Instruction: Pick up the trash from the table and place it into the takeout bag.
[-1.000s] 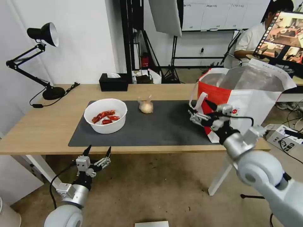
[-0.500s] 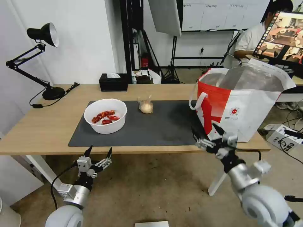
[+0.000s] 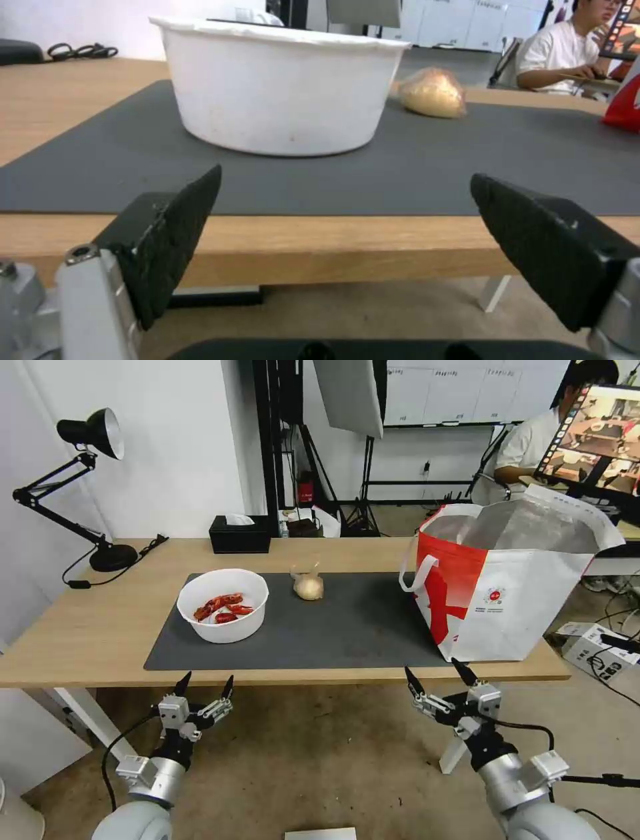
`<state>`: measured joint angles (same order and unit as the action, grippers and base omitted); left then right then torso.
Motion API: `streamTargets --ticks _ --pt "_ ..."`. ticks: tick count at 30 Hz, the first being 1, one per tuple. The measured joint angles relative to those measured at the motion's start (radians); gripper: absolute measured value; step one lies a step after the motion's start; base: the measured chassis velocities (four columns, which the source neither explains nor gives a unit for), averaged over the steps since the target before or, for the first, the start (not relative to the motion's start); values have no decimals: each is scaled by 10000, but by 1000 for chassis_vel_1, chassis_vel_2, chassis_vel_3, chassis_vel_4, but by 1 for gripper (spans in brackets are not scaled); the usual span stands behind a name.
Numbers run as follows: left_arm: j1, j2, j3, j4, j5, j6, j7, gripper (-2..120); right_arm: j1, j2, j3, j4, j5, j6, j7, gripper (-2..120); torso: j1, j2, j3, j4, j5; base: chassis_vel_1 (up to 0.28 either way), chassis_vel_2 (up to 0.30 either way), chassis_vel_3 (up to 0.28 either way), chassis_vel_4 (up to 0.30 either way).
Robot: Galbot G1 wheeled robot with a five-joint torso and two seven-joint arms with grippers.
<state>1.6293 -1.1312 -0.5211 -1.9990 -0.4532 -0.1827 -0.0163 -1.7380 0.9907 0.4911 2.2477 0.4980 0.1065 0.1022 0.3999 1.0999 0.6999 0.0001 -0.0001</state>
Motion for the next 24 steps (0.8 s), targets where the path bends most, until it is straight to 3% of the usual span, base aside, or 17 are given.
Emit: streamTargets --ticks 24 --pt "88 -81 49 -19 149 -20 40 100 -776 976 -72 -270 -1078 1 451 100 1 1 1 -1 0 0 0 0 0"
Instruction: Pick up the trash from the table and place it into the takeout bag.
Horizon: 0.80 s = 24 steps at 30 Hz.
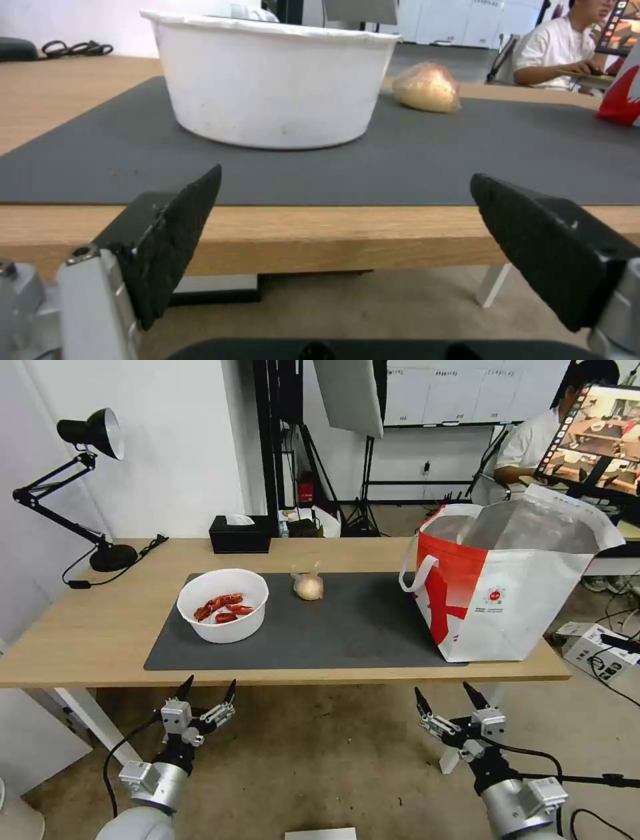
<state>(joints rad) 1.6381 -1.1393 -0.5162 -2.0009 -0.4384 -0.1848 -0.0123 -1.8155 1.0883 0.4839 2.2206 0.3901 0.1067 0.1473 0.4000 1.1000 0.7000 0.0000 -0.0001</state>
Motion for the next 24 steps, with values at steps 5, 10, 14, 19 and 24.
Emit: streamTargets --ticks 5,10,14,19,24 --pt "17 4 -11 23 -3 0 115 100 -27 145 -156 -44 -155 -1 52 100 0 0 0 0 0 0 0 0 0" --pt "23 4 -15 24 -14 0 163 100 -27 184 -179 -57 -191 -9 91 100 0 0 0 0 0 0 0 0 0" --pt "18 13 -14 25 -21 4 168 100 -21 195 -193 -66 -197 -19 115 100 0 0 0 0 0 0 0 0 0" --pt "14 30 -13 25 -28 16 169 100 34 200 -261 -85 -198 -30 126 100 0 0 0 0 0 0 0 0 0" --pt "9 32 -23 24 -38 19 169 100 113 172 -372 -123 -199 -52 159 100 0 0 1 0 0 0 0 0 0"
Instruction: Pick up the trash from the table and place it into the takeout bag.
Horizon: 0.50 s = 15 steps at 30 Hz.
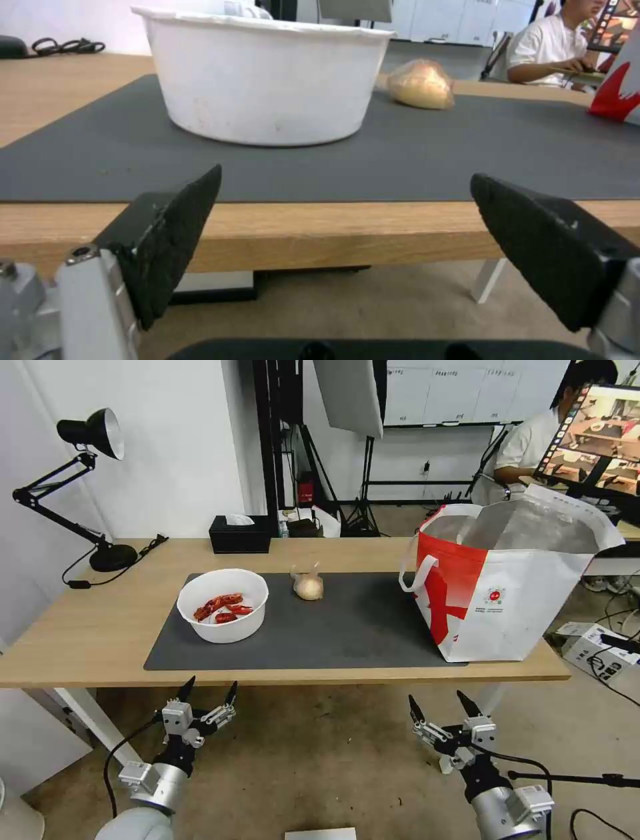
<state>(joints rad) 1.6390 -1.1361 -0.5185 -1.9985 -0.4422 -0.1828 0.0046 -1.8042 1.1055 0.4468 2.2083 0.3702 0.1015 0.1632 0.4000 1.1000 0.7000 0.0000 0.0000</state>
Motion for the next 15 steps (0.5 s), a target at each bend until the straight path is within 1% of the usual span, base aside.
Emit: streamTargets --ticks 10,12,14,15 --pt "5 -90 20 8 26 10 -2 100 180 -164 -277 118 46 -121 93 100 0 0 -1 -1 0 0 0 0 0" --pt "17 -101 26 10 62 11 -6 100 410 -343 -461 280 121 -303 147 100 0 0 0 -1 0 0 0 0 0" --pt "89 -108 19 -50 107 29 -11 100 989 -694 -755 474 444 -711 267 100 0 0 0 -1 -1 0 0 0 0" --pt "89 -108 19 -50 107 29 -11 100 989 -694 -755 474 444 -711 267 100 0 0 0 -1 -1 0 0 0 0"
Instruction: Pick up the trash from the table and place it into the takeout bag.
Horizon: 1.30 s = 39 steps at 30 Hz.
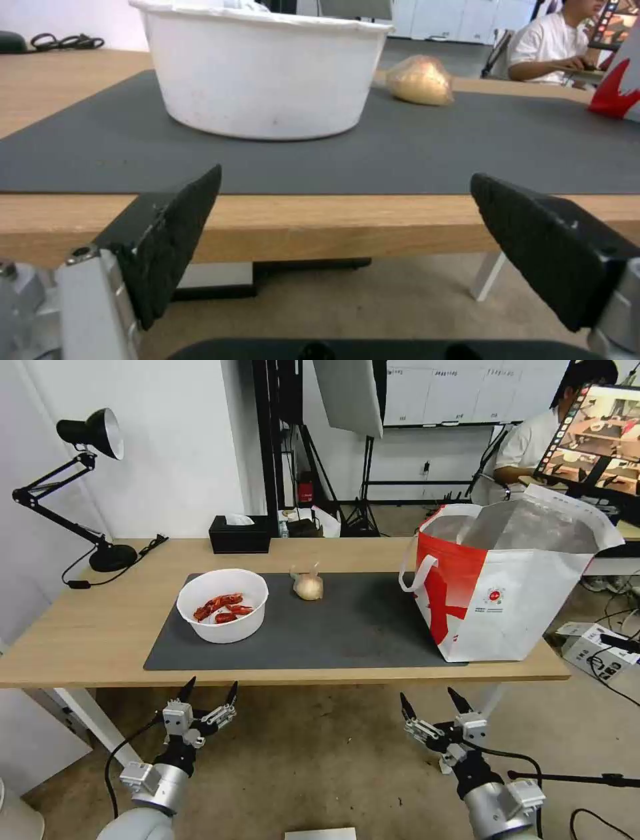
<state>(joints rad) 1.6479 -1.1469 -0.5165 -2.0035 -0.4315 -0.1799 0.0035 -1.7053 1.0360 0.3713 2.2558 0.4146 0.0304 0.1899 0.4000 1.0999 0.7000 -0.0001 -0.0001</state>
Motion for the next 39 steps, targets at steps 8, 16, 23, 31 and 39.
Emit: streamTargets --ticks 8,16,23,31,39 --pt "216 -83 -76 -188 105 116 9 100 2636 -1179 -1187 22 1062 -1086 454 100 0 0 1 3 1 0 0 0 0" --pt "372 -224 -192 -261 262 138 -6 100 5863 -1986 -2838 -1283 2202 -1538 577 100 1 0 1 -2 -1 0 0 0 0" --pt "588 -219 -415 -271 260 129 -9 100 9032 -1444 -5107 -3541 2937 -1619 1105 100 2 0 2 2 1 0 0 0 0" --pt "743 -230 -605 -248 200 28 -4 100 11890 -150 -6872 -6032 3764 -1599 1619 100 2 -1 2 3 -2 0 0 0 0" --pt "721 -236 -625 -80 105 -29 4 100 13422 1395 -7882 -8761 4044 -1573 1774 100 2 -1 1 2 -2 0 0 0 0"
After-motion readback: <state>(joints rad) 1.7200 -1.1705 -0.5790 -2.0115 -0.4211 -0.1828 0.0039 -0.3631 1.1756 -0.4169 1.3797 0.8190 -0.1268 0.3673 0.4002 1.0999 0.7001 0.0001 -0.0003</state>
